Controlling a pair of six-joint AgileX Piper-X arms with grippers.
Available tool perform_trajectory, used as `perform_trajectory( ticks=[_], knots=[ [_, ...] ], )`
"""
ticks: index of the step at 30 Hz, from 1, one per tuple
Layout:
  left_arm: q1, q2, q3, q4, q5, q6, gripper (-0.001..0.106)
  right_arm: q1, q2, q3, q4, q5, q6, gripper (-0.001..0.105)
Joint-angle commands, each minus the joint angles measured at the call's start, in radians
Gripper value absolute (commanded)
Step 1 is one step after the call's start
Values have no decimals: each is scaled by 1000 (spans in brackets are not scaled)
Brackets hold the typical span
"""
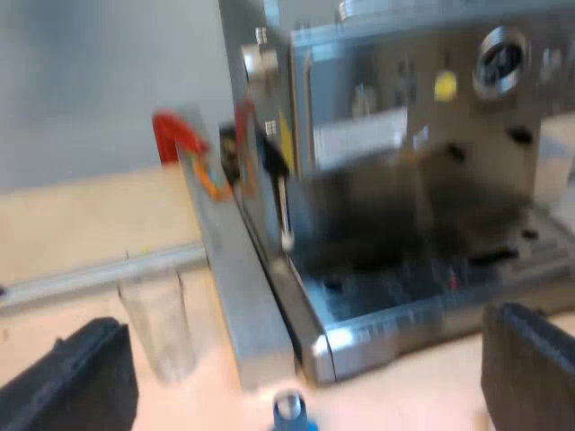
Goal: Grind coffee beans and then tamp
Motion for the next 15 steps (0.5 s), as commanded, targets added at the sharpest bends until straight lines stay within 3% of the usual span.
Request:
perform_trajectory(
  ticks=[1, 8, 15],
  knots=[
    [-1, -140, -7, 36, -22, -2, 79, -1, -46, -2, -14, -8, -4, 84],
    [2, -140, 18, -65, -187, -10, 79, -1, -46, 69, -75, -12, -1, 84],
    [2, -140, 149, -201, -199, -54, 79, -1, -44, 177, -182, -12, -1, 84]
  ],
)
